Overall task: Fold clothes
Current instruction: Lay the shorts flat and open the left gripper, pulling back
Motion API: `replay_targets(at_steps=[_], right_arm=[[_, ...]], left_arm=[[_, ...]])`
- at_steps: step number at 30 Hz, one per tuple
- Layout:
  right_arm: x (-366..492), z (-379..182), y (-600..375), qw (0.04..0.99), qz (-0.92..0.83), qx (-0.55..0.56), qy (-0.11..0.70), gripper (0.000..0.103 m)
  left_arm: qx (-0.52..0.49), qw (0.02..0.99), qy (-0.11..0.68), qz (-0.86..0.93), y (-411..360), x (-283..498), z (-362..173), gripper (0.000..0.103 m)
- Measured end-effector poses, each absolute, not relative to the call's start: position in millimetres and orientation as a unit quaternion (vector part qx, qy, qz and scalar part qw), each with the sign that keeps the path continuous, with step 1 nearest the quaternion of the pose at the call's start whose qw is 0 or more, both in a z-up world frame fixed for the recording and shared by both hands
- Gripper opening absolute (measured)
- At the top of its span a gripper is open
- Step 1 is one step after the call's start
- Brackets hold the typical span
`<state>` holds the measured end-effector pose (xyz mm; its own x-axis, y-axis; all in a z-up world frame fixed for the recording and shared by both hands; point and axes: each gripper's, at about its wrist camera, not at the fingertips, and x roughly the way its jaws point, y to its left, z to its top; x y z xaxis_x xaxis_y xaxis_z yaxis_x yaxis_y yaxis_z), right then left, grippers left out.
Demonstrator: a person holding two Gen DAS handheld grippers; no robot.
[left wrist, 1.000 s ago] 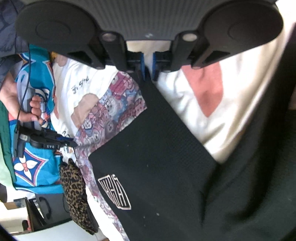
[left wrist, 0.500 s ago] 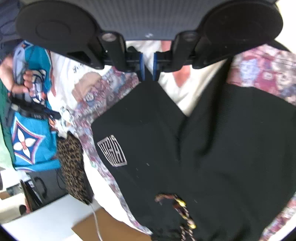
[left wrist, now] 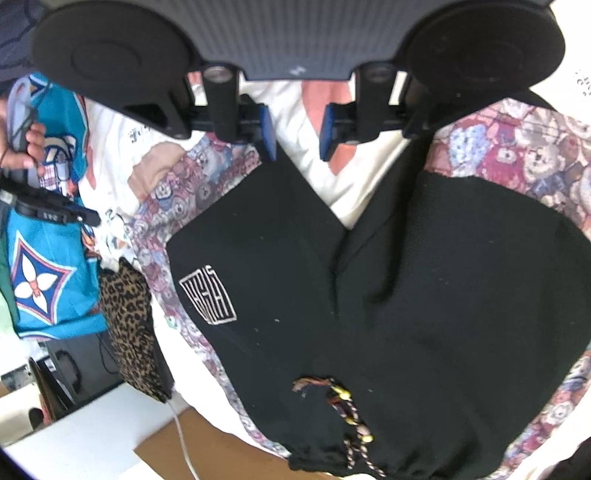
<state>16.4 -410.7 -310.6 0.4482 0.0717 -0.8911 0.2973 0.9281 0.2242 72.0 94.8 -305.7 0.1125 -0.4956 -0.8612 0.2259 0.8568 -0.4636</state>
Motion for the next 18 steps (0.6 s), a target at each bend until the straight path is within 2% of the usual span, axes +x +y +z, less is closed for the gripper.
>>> replay_targets(at_steps=[8,9,12,15,18], right_arm=[[21,-264,-401,0.846,-0.046,0.183,0.499,0.019],[24,-255,-398,0.847,-0.042,0.185,0.497,0.022],[32,-227,-380,0.849,-0.016,0.165,0.502,0.038],[39,-203,-366,0.849,0.013,0.148,0.508,0.042],[47,-178,-353,0.850,0.035,0.130,0.509,0.051]], left_arm=[[-0.093,0.763,0.607,-0.202,132,75,-269,0.028],[-0.089,0.767,0.605,-0.196,138,75,-261,0.028],[-0.073,0.781,0.594,-0.181,151,72,-233,0.035],[-0.068,0.798,0.574,-0.171,165,68,-199,0.044],[-0.069,0.815,0.554,-0.158,178,64,-168,0.051]])
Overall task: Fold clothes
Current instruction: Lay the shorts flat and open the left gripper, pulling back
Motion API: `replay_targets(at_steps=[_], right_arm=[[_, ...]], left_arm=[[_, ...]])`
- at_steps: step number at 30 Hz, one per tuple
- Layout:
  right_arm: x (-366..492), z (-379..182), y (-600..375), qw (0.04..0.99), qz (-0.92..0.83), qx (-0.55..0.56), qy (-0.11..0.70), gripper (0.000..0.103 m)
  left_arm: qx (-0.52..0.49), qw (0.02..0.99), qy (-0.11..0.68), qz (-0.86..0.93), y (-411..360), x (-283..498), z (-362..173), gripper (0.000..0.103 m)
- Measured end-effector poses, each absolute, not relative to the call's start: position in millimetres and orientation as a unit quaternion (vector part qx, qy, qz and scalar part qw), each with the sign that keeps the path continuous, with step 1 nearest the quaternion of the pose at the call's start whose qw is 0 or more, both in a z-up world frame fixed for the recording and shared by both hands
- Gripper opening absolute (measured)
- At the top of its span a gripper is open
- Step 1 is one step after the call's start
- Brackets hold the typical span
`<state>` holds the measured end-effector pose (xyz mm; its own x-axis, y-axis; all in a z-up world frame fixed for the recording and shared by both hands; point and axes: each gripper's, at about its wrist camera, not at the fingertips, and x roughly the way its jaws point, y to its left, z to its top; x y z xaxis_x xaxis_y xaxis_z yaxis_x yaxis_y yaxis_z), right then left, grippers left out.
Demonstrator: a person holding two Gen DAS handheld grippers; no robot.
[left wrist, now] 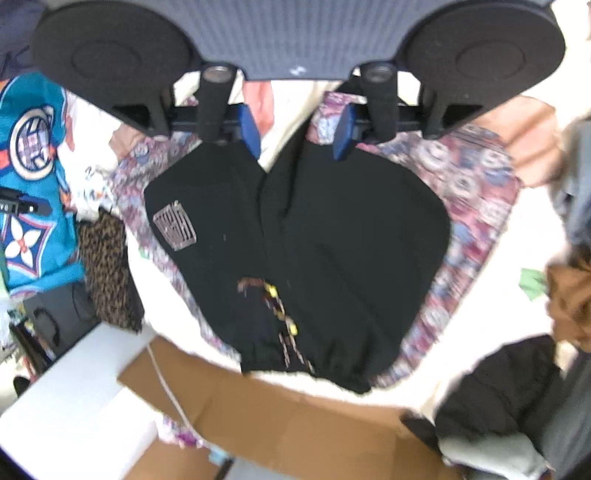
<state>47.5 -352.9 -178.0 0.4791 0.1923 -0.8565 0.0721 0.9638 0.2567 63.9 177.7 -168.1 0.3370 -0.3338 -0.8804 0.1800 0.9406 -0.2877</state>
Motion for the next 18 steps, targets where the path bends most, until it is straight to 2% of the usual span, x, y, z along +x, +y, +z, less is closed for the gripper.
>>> replay_targets(at_steps=[5,8,14,18], right_arm=[[69,-126,-335,0.848,0.085,0.097,0.514,0.072],[83,-90,-330,0.843,0.107,0.087,0.519,0.077],[91,-35,-325,0.848,0.100,0.099,0.511,0.081],[83,-18,-320,0.855,0.098,0.129,0.492,0.082]], left_arm=[[-0.055,0.835,0.528,-0.144,194,57,-124,0.072],[-0.054,0.845,0.511,-0.145,205,52,-96,0.083],[-0.049,0.858,0.496,-0.124,229,43,-63,0.083],[-0.047,0.863,0.491,-0.106,246,38,-43,0.083]])
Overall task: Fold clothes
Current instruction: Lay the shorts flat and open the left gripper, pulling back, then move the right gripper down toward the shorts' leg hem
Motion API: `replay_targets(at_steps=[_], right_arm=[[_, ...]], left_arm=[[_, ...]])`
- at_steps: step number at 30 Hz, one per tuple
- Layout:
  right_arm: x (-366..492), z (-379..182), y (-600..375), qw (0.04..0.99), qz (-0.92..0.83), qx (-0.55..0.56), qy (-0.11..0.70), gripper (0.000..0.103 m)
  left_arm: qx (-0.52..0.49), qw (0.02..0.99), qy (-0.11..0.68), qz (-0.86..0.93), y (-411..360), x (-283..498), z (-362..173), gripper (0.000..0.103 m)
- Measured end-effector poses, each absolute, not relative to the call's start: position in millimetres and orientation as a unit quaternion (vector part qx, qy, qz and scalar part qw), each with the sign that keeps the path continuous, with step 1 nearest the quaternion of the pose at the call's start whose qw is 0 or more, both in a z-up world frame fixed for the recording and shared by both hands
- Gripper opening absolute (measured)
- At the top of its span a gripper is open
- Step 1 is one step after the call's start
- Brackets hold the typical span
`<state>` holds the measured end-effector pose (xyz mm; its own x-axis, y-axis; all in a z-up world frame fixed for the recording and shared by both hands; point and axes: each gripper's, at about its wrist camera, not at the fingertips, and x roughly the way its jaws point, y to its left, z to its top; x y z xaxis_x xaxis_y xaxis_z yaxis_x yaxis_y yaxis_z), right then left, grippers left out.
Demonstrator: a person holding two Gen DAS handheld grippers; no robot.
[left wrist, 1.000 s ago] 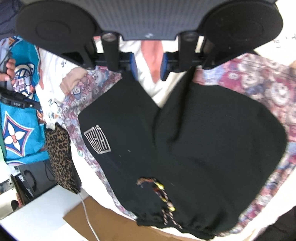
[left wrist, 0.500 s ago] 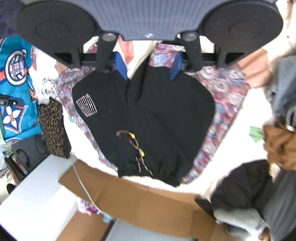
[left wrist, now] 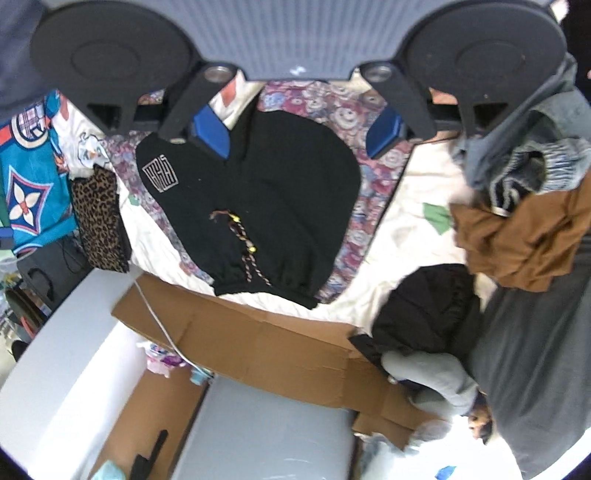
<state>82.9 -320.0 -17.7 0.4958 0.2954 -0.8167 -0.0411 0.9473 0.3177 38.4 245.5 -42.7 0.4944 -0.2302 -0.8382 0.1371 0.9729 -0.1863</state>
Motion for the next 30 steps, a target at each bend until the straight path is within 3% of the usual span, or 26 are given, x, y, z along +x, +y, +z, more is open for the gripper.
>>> replay_targets(at_steps=[8,19,30], right_arm=[[48,-22,-291,0.877,0.079,0.171,0.443,0.082],[19,-71,-245,0.868,0.072,0.252,0.422,0.082],[14,-138,-199,0.856,0.064,0.281,0.430,0.082]], left_arm=[[-0.059,0.874,0.475,-0.082,278,37,-26,0.084],[-0.040,0.869,0.488,-0.076,308,54,-66,0.075],[-0.029,0.859,0.507,-0.066,338,69,-103,0.073]])
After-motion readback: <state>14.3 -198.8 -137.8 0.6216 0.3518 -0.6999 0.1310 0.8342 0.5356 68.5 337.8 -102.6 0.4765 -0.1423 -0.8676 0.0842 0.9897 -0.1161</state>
